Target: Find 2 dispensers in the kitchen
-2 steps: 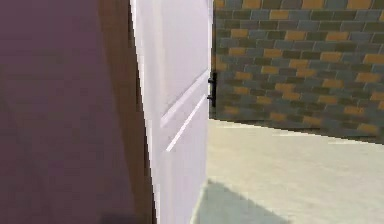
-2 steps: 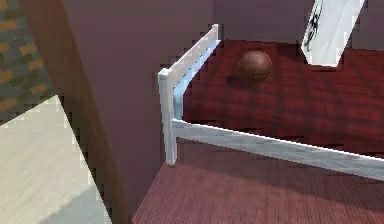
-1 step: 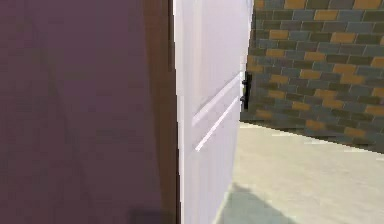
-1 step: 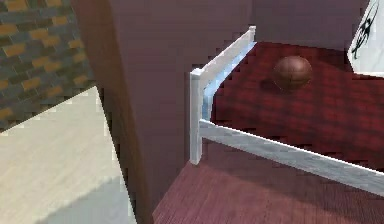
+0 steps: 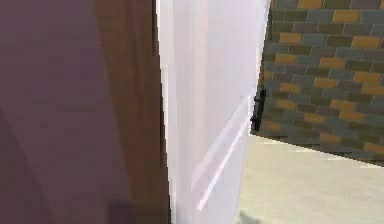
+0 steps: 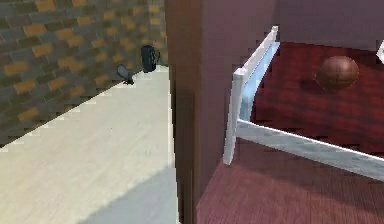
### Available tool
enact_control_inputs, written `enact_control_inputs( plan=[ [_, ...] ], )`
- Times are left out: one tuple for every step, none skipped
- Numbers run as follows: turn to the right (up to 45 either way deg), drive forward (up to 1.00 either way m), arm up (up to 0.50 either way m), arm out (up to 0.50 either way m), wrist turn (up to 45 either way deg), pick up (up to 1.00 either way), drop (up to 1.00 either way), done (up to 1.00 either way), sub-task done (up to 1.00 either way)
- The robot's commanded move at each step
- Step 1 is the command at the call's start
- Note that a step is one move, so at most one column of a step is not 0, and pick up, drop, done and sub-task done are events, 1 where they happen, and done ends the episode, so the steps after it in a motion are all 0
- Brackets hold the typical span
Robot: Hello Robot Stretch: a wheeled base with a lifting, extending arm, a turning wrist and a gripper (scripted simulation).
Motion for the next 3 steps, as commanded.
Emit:
enact_control_inputs(
  plan=[
    [33.0,0.00,0.00,0.00,0.0,0.00,0.00,0.00,0.00],
    [0.0,1.00,0.00,0.00,0.0,0.00,0.00,0.00,0.00],
    [6.0,0.00,0.00,0.00,0.0,0.00,0.00,0.00,0.00]
  ],
)
